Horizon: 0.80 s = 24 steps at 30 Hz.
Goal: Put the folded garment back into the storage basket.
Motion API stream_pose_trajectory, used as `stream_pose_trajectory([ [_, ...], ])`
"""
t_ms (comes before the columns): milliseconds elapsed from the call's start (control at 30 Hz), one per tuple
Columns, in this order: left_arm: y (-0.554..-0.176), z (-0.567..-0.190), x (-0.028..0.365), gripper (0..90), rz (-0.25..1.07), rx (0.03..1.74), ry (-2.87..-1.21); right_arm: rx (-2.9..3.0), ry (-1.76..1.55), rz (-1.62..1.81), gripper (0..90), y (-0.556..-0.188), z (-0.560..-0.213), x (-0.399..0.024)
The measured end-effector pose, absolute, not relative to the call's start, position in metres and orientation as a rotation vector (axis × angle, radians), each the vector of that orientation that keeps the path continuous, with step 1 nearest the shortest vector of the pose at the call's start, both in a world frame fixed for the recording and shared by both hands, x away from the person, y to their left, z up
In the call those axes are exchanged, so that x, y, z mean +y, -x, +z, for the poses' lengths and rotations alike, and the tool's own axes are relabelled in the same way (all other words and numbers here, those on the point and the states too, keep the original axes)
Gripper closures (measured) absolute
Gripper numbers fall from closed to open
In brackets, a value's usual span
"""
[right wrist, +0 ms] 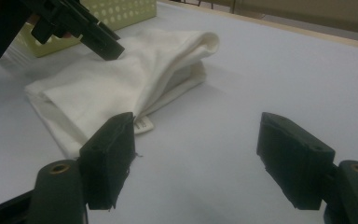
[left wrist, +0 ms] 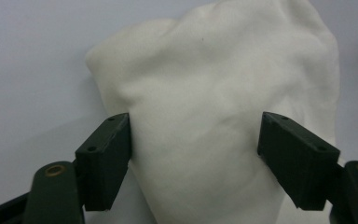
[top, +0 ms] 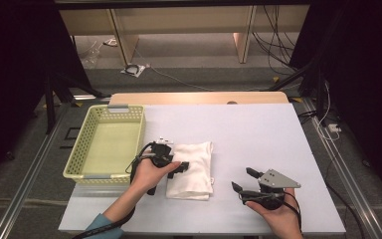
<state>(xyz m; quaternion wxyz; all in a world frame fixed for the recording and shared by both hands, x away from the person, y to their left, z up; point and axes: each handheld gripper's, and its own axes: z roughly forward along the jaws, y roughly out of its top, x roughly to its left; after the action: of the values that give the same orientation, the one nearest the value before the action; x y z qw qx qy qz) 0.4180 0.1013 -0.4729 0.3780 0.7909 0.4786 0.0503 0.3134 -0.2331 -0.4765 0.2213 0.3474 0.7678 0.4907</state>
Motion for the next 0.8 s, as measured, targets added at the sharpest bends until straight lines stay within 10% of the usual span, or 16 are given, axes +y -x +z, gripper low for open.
stream_pose_trajectory([
  [800,-0.408,-0.488,0.08,19.0,0.296,1.21,-2.144,2.161,-0.958,1.346,28.6,-0.315,-0.479,-0.227],
])
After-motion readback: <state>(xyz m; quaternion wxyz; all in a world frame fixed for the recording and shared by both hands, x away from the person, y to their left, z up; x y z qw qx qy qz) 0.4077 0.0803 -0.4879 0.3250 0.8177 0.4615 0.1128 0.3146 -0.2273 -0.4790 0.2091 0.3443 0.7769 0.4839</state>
